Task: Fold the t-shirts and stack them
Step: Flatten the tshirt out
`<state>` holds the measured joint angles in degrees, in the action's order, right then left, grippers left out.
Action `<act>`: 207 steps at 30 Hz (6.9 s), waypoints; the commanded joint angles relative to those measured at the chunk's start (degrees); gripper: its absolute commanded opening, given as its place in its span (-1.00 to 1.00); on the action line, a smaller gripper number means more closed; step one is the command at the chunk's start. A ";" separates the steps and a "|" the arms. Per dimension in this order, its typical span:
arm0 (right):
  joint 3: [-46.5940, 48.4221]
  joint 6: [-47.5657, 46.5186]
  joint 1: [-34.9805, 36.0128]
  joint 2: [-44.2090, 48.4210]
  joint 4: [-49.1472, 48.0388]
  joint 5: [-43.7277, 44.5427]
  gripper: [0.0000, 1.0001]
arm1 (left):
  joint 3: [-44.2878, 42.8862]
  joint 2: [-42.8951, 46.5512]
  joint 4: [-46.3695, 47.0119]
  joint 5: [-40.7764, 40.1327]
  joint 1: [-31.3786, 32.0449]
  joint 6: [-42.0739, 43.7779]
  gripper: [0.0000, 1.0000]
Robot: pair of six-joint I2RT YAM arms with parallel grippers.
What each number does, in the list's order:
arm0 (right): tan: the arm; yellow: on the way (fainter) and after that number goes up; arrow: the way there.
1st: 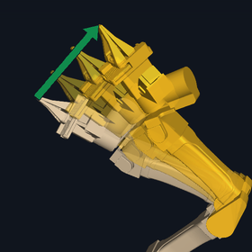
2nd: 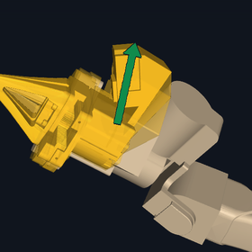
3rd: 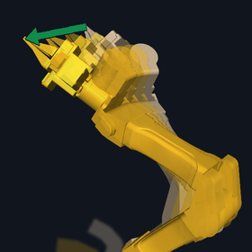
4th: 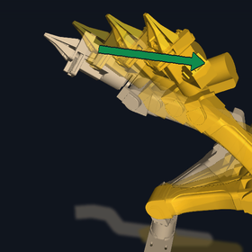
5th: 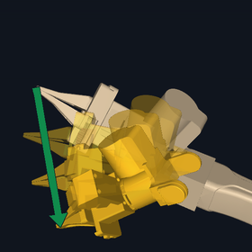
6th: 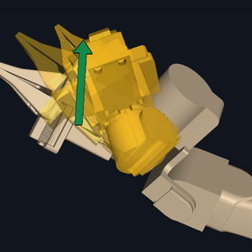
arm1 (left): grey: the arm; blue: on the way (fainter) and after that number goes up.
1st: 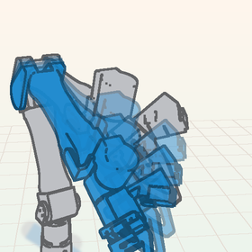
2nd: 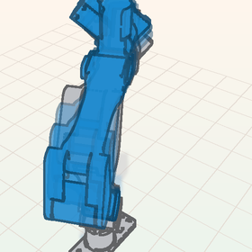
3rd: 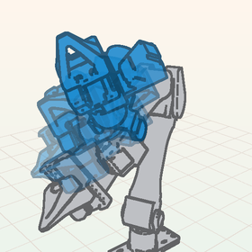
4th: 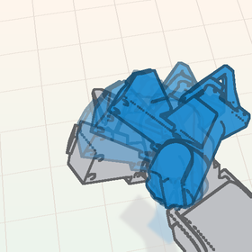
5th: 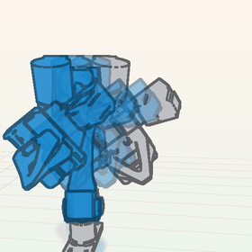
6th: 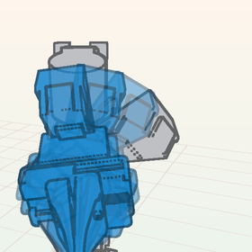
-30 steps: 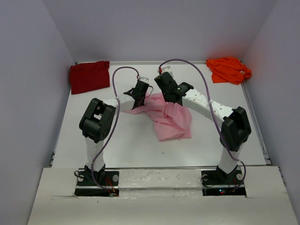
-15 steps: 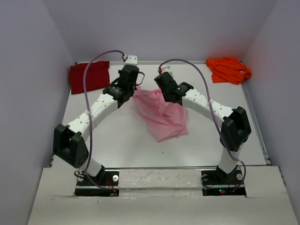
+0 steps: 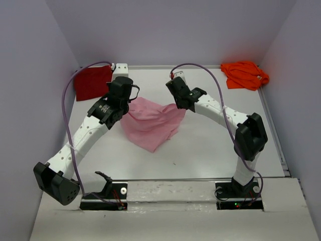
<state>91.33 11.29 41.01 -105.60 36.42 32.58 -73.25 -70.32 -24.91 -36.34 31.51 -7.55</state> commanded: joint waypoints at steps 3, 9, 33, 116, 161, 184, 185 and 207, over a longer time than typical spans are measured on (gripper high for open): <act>6.22 -3.28 -5.06 4.61 -1.88 4.86 -1.00 | -5.14 1.33 -1.90 -3.04 0.05 1.40 -1.00; 14.40 -4.17 -5.07 6.37 0.92 6.35 -1.00 | -13.13 0.54 -3.39 -4.00 0.13 3.59 -1.00; 23.54 -2.85 -4.01 27.90 14.37 7.41 -1.00 | -23.34 10.73 -15.96 -9.19 10.06 2.45 -1.00; -14.25 4.35 -4.01 24.83 -3.11 1.52 -1.00 | 2.41 -16.33 2.40 8.02 5.93 -3.08 0.26; -12.93 3.74 -2.96 23.34 -3.47 0.64 -1.00 | 9.44 -26.00 -4.37 7.86 25.80 -2.38 0.43; -14.07 3.30 -2.96 25.18 -3.47 0.47 -1.00 | 6.98 -30.66 -0.41 2.23 25.62 -1.59 0.35; -14.07 3.30 -2.96 25.27 -3.47 0.56 -1.00 | 6.90 -31.10 -0.32 3.02 25.62 -1.42 0.20; -13.55 2.77 -2.96 26.85 -3.55 -0.41 -1.00 | 8.21 -32.68 1.44 3.20 24.83 -0.53 -0.89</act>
<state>76.77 14.72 37.58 -80.90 35.48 32.42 -64.64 -103.44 -23.59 -31.77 56.51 -8.34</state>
